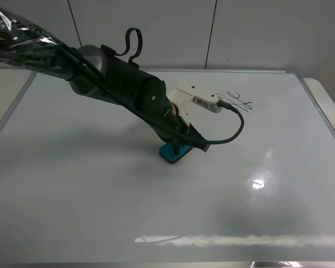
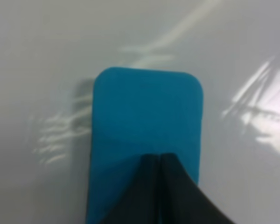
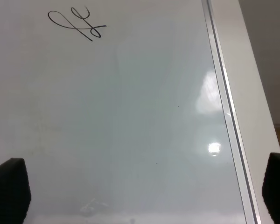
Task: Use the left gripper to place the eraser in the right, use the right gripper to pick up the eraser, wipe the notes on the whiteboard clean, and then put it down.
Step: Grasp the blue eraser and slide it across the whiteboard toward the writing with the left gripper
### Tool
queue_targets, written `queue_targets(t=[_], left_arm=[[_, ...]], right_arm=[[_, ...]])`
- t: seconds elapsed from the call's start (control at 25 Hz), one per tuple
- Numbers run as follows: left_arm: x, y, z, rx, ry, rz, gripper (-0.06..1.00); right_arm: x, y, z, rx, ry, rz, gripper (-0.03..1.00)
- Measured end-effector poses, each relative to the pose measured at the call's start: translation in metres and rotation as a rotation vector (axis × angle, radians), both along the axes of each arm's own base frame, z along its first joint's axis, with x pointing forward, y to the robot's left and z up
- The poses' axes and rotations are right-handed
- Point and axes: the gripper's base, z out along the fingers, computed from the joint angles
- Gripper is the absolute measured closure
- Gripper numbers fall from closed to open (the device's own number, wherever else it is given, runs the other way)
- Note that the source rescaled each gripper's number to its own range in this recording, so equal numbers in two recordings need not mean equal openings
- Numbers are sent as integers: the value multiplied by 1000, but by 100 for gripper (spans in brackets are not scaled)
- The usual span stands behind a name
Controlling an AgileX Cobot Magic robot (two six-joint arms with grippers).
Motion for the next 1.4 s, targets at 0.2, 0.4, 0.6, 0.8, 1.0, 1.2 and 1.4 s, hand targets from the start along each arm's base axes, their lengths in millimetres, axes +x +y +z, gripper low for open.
queue_targets(t=[0.2, 0.4, 0.6, 0.8, 1.0, 1.2, 1.4], left_arm=[[-1, -49, -1, -8, -9, -92, 94], [-8, -94, 1, 39, -33, -264, 94], [-8, -123, 4, 84, -50, -393, 94], [-7, -135, 5, 128, -93, -532, 94], [-6, -138, 3, 153, -145, -649, 94], [-6, -140, 2, 165, -222, -761, 94], [2, -136, 2, 150, -224, -784, 94]], right_arm=[[0, 0, 0, 0, 0, 0, -3], [0, 0, 0, 0, 0, 0, -3], [0, 0, 0, 0, 0, 0, -3], [0, 0, 0, 0, 0, 0, -3], [0, 0, 0, 0, 0, 0, -3], [0, 0, 0, 0, 0, 0, -3], [0, 0, 0, 0, 0, 0, -3]])
